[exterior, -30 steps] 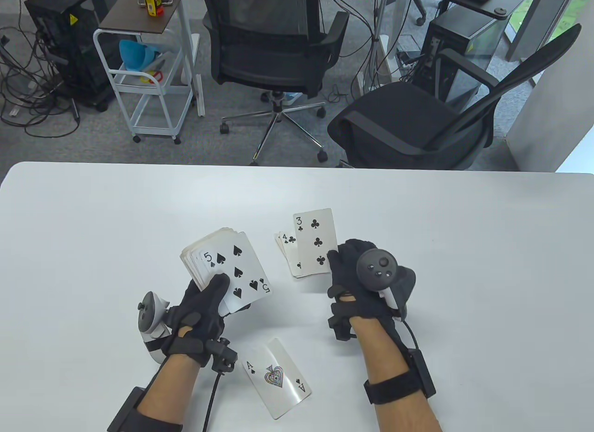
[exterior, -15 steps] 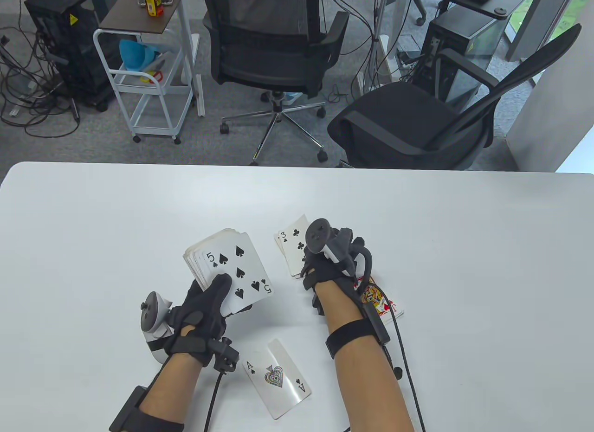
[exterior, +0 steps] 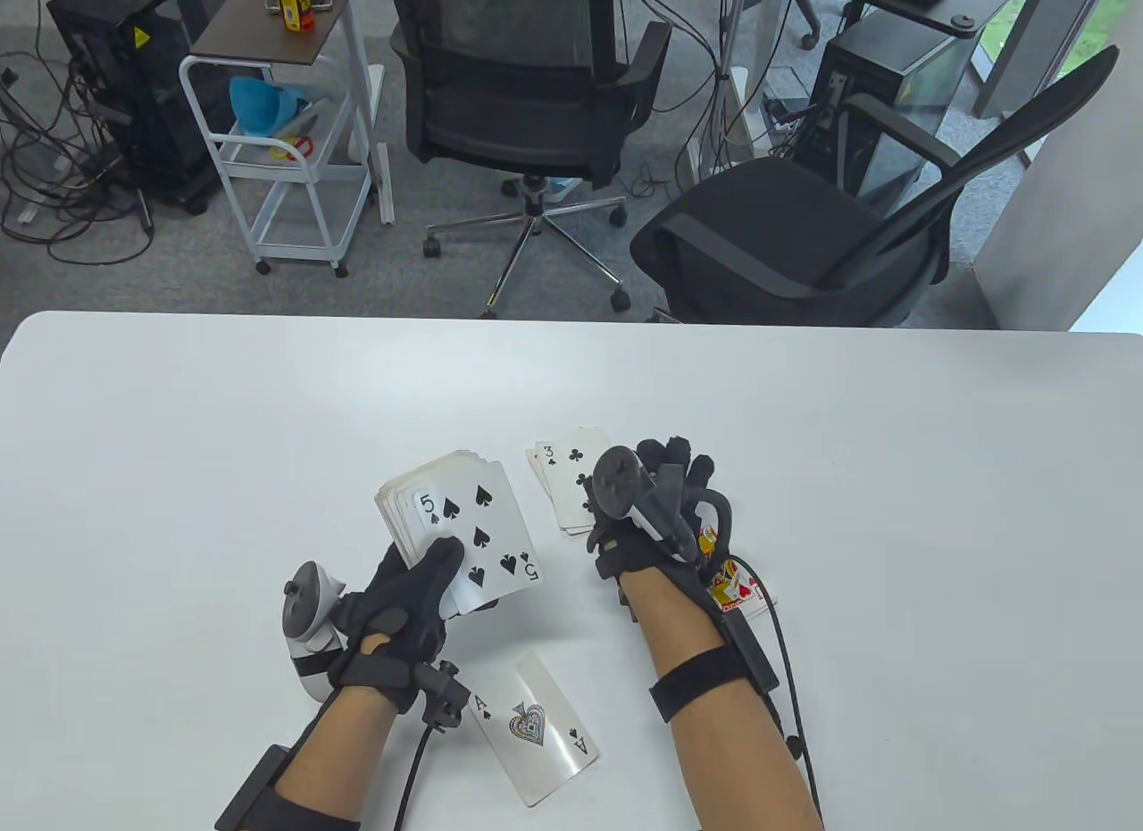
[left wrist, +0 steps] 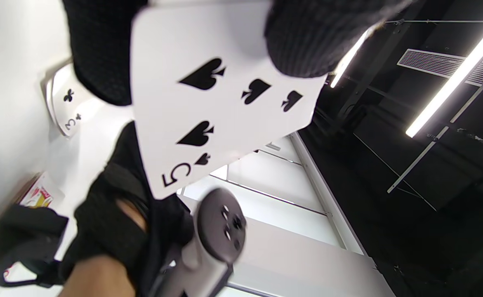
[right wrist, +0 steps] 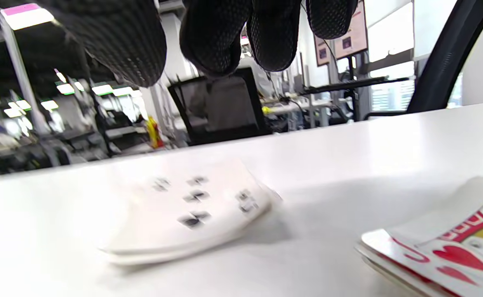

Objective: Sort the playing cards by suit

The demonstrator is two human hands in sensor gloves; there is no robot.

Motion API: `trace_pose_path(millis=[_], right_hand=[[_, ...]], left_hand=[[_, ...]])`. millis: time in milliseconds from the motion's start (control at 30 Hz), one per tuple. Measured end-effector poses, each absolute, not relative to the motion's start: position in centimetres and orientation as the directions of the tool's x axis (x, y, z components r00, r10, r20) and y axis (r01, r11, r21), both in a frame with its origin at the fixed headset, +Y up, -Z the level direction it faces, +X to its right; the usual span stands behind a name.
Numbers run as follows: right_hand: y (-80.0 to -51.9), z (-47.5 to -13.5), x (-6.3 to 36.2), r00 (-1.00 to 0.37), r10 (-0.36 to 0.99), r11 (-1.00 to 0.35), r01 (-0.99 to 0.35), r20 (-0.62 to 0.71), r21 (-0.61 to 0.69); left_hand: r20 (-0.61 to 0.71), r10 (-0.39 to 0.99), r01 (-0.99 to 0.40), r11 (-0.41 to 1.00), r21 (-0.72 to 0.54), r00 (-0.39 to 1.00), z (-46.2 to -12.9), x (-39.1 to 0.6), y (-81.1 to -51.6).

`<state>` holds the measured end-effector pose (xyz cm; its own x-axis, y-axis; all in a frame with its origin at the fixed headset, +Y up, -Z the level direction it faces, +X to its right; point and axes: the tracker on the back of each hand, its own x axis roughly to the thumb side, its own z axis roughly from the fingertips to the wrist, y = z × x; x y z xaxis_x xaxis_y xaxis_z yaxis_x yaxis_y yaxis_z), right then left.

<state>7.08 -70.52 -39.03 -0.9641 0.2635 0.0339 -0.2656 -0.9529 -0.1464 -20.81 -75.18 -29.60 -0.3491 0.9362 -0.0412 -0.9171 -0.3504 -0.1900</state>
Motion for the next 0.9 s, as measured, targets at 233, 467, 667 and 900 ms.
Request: trace_pose_path(millis=[233, 467, 667, 900], right_hand=[[-68.7, -32.1, 7.6, -0.75, 0.591, -0.737, -0.651, 0.297, -0.181], [-70.5, -29.3, 6.0, -0.709, 0.587, -0.725, -0.675, 0.391, -0.135], [-71.2, -28.7, 5.9, -0.715, 0.573, -0.741, -0.661, 0.4, -0.12], [-71.3, -28.3, 5.3, -0.723, 0.564, -0.764, -0.64, 0.4, -0.08]], left_hand=[[-0.059, 0.948, -0.926, -0.317, -0.204, -0.312, -29.4, -20.0, -75.7], [-0.084, 0.961, -0.935, -0.277, -0.224, -0.264, -29.3, -19.5, -76.3], [-0.099, 0.967, -0.935, -0.251, -0.252, -0.233, -29.1, -18.8, -76.6], [-0.104, 0.969, -0.931, -0.245, -0.27, -0.225, -28.8, -18.5, -76.7]])
